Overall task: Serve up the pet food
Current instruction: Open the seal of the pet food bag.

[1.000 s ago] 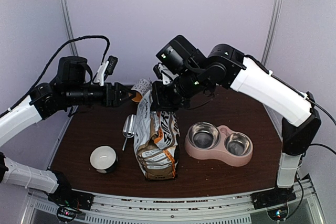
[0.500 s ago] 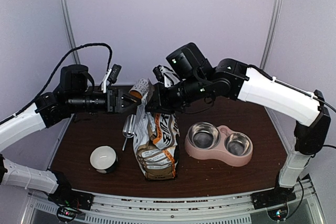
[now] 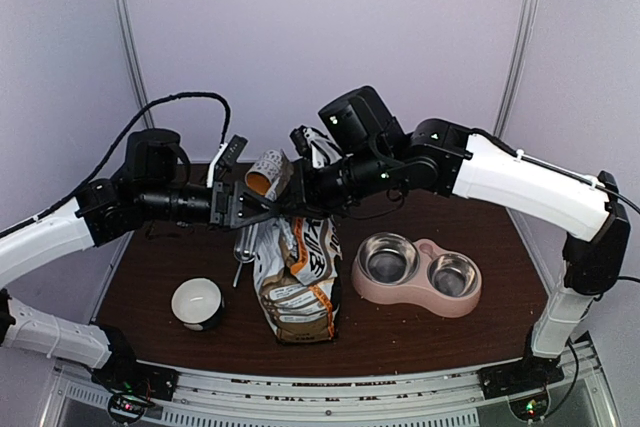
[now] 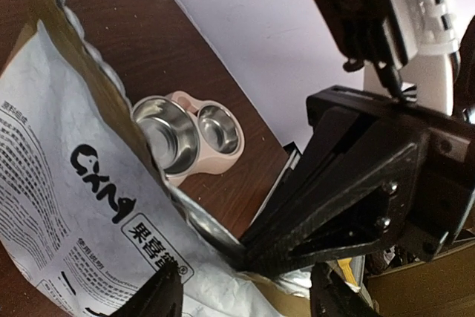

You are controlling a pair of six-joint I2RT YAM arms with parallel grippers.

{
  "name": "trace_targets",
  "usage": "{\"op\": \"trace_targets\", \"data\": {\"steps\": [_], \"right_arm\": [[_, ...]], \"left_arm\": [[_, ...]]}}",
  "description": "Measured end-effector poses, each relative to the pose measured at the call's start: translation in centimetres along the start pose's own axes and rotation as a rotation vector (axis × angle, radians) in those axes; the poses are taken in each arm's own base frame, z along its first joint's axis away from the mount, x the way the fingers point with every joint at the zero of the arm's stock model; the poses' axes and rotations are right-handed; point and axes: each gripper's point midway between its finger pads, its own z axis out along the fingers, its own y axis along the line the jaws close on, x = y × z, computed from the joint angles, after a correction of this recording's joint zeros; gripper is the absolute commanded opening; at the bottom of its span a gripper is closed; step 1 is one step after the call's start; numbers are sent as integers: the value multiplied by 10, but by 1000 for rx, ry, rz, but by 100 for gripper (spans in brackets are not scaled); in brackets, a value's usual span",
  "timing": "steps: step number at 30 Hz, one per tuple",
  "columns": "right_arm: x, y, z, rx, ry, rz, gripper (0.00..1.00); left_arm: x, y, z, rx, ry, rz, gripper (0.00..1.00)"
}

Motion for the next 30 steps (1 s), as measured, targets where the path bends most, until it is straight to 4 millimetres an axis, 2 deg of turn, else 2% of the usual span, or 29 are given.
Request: {"op": "trace_targets", "data": {"steps": [3, 10, 16, 27, 30], "right_arm": [[0, -1, -2, 3, -4, -4, 0], [-1, -3, -5, 14, -10, -22, 0], [0, -4, -6, 21, -11, -32, 0], [4, -13, -10, 64, 4, -78, 0], [6, -16, -11, 77, 11, -101, 0]], "left_arm": [[7, 2, 5, -6, 29, -19, 57], [13, 2, 10, -4, 52, -48, 45], [16, 0, 12, 1, 61, -70, 39], [18, 2, 30, 21, 114, -130, 13], [19, 4, 33, 19, 126, -148, 9]]}}
